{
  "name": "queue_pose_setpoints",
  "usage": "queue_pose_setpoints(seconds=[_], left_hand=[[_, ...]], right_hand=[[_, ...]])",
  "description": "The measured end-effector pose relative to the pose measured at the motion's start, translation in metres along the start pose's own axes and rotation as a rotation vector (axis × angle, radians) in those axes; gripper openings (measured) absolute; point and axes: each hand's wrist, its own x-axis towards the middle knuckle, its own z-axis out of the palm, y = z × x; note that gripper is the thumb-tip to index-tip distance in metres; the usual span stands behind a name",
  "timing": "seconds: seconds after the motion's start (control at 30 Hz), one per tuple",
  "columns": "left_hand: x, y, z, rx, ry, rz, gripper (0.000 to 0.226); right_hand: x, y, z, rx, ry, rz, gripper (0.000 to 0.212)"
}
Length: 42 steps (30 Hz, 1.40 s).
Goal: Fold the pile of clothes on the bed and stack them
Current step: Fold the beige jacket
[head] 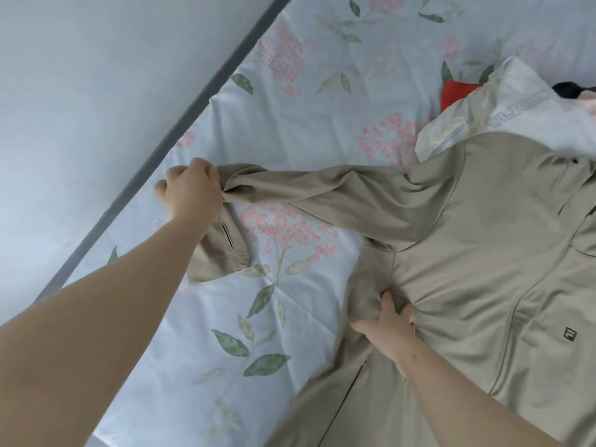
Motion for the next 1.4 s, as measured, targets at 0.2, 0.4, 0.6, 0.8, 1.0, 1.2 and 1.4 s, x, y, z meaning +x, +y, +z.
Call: queue_pose_setpoints(seconds=[0.2,0.4,0.6,0.8,1.0,1.2,1.4], left_hand=[[0.010,-0.008,-0.011,0.176,-0.407,0.266,0.063],[0.003,-0.018,0.009,0.291,-0.244,0.332,0.027],[0.053,-0.003,-0.032,-0.540,-0.391,-0.196,0.022],[0.025,-0.036,-0.023,-0.099,-0.324,-0.151,0.066],[-0.042,-0.051,0.005,-0.060,-0.185,-0.069,0.093],[-0.072,-0.076,0.021,0.025,-0.257,0.039,0.076],[-0.025,-0.103,-0.031,-1.440,-0.236,-0.663,0.029]], right_hand=[[-0.003,-0.005,0.004,-0.053,0.028,0.019,0.094],[-0.003,-0.003,0.006,-0.088,0.030,0.025,0.097],[0.000,-0.005,0.010,-0.140,0.047,0.057,0.099],[-0.006,-0.024,0.021,-0.186,0.276,0.079,0.082],[-0.001,-0.082,0.016,-0.348,0.557,-0.489,0.078],[0.019,-0.110,0.014,-0.404,0.175,-0.459,0.071],[0.032,-0.106,0.007,-0.357,0.099,-0.469,0.081]])
